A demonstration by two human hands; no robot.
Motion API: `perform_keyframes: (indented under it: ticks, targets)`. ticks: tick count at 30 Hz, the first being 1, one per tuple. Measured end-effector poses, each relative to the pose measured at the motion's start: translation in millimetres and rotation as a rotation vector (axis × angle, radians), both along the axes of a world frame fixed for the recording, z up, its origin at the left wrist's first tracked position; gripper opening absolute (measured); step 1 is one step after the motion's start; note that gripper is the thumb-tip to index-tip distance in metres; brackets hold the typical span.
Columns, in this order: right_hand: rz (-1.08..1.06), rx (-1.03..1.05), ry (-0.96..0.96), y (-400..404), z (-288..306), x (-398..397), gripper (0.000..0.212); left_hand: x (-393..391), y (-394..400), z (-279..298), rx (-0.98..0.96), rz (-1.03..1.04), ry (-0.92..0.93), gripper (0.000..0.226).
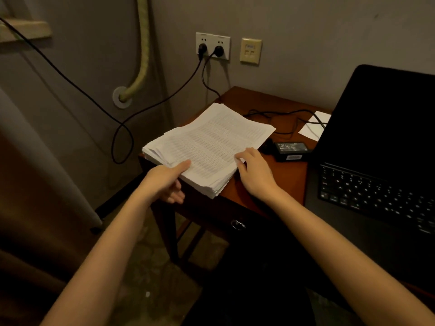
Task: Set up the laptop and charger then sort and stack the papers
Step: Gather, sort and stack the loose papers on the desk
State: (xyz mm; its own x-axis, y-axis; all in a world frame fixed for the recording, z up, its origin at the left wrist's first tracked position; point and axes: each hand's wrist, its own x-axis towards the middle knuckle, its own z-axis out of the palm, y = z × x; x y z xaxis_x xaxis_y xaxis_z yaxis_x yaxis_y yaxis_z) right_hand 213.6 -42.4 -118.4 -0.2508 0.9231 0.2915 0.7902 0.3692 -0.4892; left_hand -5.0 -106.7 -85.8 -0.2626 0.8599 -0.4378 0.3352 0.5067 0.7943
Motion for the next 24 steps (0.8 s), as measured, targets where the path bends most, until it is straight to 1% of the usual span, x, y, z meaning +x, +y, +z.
perform_keyframes:
  ticks: [2,4,6,8,10,11,12,13,14,15,18,20,22,24]
  targets:
    - [0.003,-0.008,0.015,-9.8,1.5,5.5,0.025,4.0,-5.6,-0.1,-0.012,-0.049,0.182,0.072]
    - [-0.006,-0.020,0.035,-19.2,5.5,14.9,0.027,15.9,-5.7,2.0,0.071,-0.063,0.332,0.074]
    - [-0.024,-0.021,0.065,-29.2,12.7,26.8,0.026,31.6,-2.7,8.2,0.187,-0.083,0.531,0.069]
    - [-0.058,-0.005,0.091,-40.9,21.7,41.1,0.024,48.6,0.4,16.2,0.261,-0.153,0.809,0.062]
    - [-0.103,0.008,0.119,-55.2,31.8,58.7,0.022,68.1,2.0,26.8,0.226,-0.246,1.050,0.050]
    - [-0.124,0.012,0.125,-63.1,36.9,68.8,0.022,79.5,2.2,32.8,0.191,-0.301,1.138,0.045]
    - [-0.139,0.012,0.122,-71.0,41.1,79.3,0.022,92.7,0.9,39.2,0.179,-0.355,1.198,0.042]
    - [-0.149,0.007,0.112,-79.3,45.7,90.8,0.021,108.1,-0.8,45.6,0.214,-0.409,1.230,0.042]
    - [-0.159,-0.006,0.105,-87.1,49.3,102.7,0.021,125.3,-2.0,51.3,0.300,-0.466,1.229,0.043]
    - [-0.172,-0.021,0.106,-95.3,53.0,115.1,0.021,144.4,-2.4,56.0,0.422,-0.533,1.189,0.044]
    - [-0.247,-0.028,0.126,-120.9,57.7,157.7,0.022,207.3,-7.2,63.5,0.766,-0.838,0.920,0.036]
    - [-0.318,-0.038,0.145,-140.2,58.5,189.1,0.024,250.4,-12.2,64.6,0.901,-0.995,0.777,0.030]
    - [-0.395,-0.052,0.158,-162.0,59.2,220.4,0.026,293.5,-18.6,61.2,0.998,-1.043,0.697,0.025]
    - [-0.474,-0.065,0.140,-182.8,58.9,249.8,0.027,335.3,-24.3,53.6,1.070,-1.048,0.662,0.021]
